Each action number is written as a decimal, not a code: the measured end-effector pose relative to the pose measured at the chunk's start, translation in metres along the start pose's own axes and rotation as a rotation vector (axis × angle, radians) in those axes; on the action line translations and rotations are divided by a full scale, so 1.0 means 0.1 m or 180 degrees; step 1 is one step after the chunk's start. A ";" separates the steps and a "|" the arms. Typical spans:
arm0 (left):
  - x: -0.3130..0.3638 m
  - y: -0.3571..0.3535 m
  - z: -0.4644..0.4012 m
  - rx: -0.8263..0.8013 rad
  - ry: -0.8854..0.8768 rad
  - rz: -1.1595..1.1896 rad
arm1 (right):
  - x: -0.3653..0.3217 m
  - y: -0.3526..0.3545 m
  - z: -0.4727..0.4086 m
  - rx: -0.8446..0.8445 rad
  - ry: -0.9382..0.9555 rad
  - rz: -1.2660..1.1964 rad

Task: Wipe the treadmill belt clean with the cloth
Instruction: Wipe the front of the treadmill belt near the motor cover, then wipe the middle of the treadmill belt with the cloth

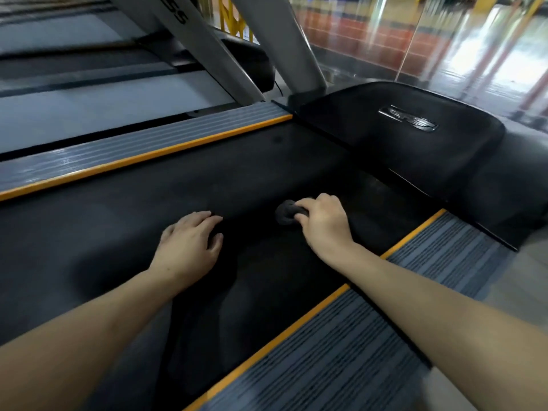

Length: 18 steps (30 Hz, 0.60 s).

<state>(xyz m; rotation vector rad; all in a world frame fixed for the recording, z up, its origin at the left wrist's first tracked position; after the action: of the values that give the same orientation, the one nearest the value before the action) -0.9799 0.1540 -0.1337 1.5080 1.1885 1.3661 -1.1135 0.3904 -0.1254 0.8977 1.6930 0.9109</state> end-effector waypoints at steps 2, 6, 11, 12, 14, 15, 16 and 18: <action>-0.12 0.06 -0.03 0.0076 0.0057 -0.0036 | -0.27 -0.15 -0.13 -0.0059 0.0035 0.0035; -0.43 0.09 -0.14 0.0103 0.0226 -0.0167 | -0.76 -0.45 -0.42 -0.0165 0.0193 0.0028; -0.89 0.18 -0.33 0.0183 0.0343 -0.0151 | -1.21 -0.87 -0.95 -0.0177 0.0083 0.0132; -0.96 0.20 -0.36 0.0171 0.0284 -0.0229 | -1.25 -0.91 -1.06 -0.0151 0.0079 0.0141; -1.22 0.23 -0.44 0.0140 0.0300 -0.0335 | -1.39 -1.06 -1.30 -0.0086 0.0082 0.0026; -1.35 0.25 -0.49 0.0124 0.0353 -0.0345 | -1.45 -1.13 -1.41 -0.0050 0.0064 -0.0069; -1.48 0.28 -0.55 0.0114 0.0410 -0.0371 | -1.50 -1.18 -1.53 -0.0025 0.0006 -0.0180; -1.73 0.34 -0.64 0.0136 0.0517 -0.0431 | -1.57 -1.26 -1.79 -0.0016 -0.0291 -0.0483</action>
<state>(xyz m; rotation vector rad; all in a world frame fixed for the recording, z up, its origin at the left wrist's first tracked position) -1.0372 -0.0249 -0.1410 1.3395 1.4026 1.4001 -1.2635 0.1669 -0.1296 0.7841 1.6550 0.7609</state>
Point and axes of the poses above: each hand's wrist, its own z-axis away from the middle knuckle, its own y-axis out of the back of the hand, x = y × z, the point moved 4 cm from there along -z, towards the middle knuckle, and after that the axes turned 13 degrees about -y, right-handed, at the moved point
